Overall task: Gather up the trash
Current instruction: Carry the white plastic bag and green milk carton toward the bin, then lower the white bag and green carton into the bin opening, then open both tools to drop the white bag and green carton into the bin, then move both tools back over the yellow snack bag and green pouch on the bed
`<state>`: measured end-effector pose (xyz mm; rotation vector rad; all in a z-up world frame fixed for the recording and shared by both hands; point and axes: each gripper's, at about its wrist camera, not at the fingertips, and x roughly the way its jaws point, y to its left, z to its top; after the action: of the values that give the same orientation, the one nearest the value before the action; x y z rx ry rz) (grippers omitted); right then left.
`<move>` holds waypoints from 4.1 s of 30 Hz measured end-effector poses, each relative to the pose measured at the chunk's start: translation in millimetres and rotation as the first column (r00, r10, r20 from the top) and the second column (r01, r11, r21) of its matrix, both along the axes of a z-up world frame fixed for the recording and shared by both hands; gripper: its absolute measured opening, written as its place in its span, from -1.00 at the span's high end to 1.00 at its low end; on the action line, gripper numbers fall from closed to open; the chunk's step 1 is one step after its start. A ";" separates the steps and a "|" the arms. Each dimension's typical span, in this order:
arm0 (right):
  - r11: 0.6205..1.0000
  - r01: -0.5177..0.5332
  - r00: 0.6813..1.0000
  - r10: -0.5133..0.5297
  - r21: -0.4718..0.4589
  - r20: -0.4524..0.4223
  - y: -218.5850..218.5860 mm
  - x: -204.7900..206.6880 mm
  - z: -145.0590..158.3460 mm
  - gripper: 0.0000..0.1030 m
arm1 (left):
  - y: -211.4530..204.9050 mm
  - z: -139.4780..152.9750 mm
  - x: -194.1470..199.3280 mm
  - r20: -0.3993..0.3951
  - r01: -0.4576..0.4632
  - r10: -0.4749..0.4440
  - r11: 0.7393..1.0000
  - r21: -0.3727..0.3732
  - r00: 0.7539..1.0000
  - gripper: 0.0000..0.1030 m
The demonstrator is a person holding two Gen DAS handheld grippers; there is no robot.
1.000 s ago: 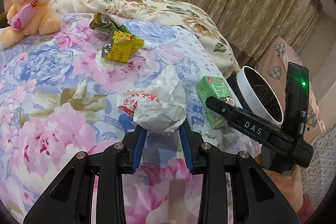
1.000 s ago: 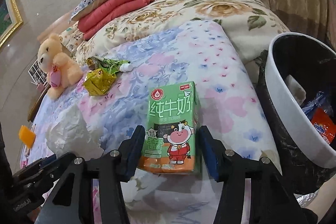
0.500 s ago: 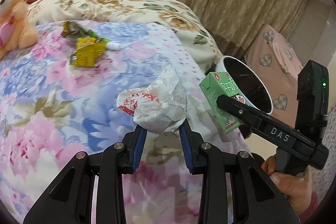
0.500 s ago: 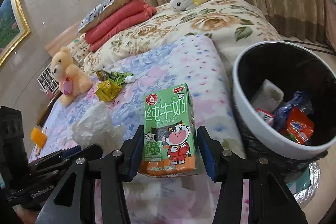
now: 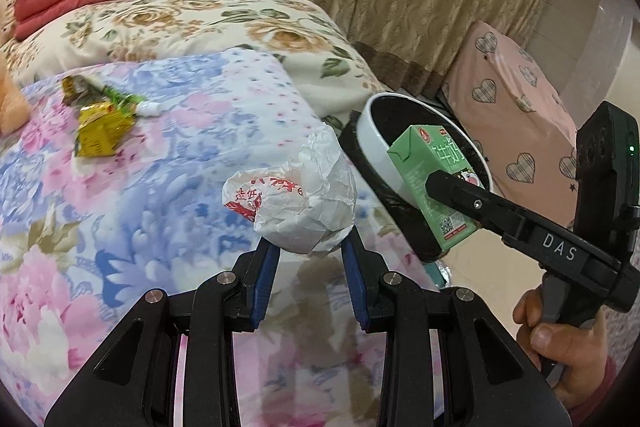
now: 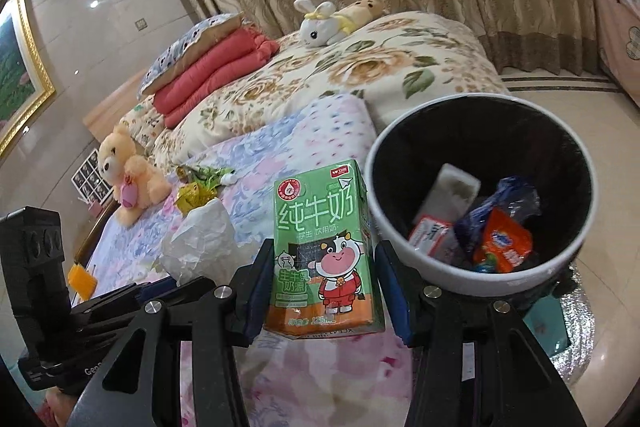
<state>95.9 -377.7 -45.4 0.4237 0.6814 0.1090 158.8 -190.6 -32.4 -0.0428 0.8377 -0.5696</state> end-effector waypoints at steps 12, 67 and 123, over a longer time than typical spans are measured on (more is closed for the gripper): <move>0.996 0.078 0.997 -0.079 0.039 0.014 -42.0 -11.7 2.9 0.02 | -43.4 9.7 -2.0 0.024 0.075 -0.075 0.997 0.010 0.997 0.40; 0.978 0.191 0.980 -0.187 0.085 -0.062 -131.2 27.9 -12.3 0.02 | -153.5 3.3 45.9 -0.010 0.186 -0.186 0.979 0.078 0.983 0.40; 0.992 -0.035 0.999 0.039 0.119 -0.028 22.9 43.5 -1.1 -0.64 | 63.8 -16.9 33.4 -0.036 -0.228 0.227 0.973 -0.027 0.973 -0.25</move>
<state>139.4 -354.8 -46.6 0.5274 0.7151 0.1792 192.2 -126.8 -49.3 -0.1748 0.8430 -0.3667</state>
